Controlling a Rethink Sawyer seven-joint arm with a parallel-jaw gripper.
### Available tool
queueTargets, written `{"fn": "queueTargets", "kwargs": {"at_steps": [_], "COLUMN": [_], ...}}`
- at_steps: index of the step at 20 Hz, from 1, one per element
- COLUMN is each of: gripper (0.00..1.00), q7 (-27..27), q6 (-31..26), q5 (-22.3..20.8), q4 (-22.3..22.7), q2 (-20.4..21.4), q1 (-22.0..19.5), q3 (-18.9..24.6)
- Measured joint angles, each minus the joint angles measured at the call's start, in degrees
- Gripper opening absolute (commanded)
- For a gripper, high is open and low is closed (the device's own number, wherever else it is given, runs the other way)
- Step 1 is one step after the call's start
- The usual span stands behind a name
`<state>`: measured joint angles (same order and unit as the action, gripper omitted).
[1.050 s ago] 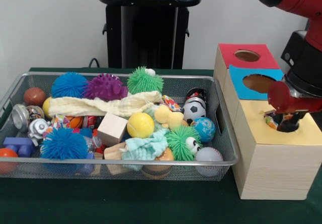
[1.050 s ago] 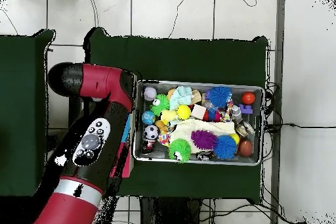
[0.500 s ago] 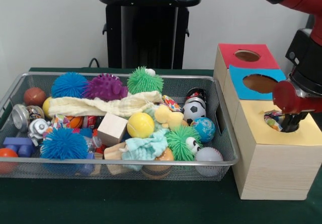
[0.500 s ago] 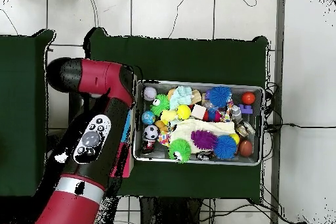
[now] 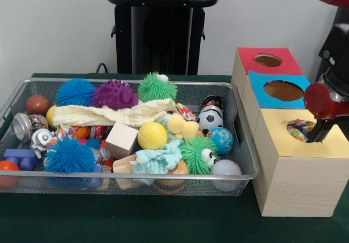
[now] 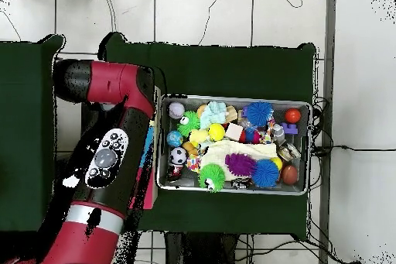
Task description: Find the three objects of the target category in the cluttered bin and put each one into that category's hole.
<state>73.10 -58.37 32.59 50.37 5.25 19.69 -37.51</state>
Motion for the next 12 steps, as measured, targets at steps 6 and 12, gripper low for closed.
{"fn": "queueTargets", "kwargs": {"at_steps": [6, 12], "gripper": [0.00, 0.00], "q7": [0.1, 0.1], "q6": [-3.8, -3.9], "q5": [-0.3, -0.7], "q4": [-3.8, -6.4], "q2": [-0.4, -0.3], "q1": [-0.6, -0.7], "q3": [-1.6, -3.2]}}
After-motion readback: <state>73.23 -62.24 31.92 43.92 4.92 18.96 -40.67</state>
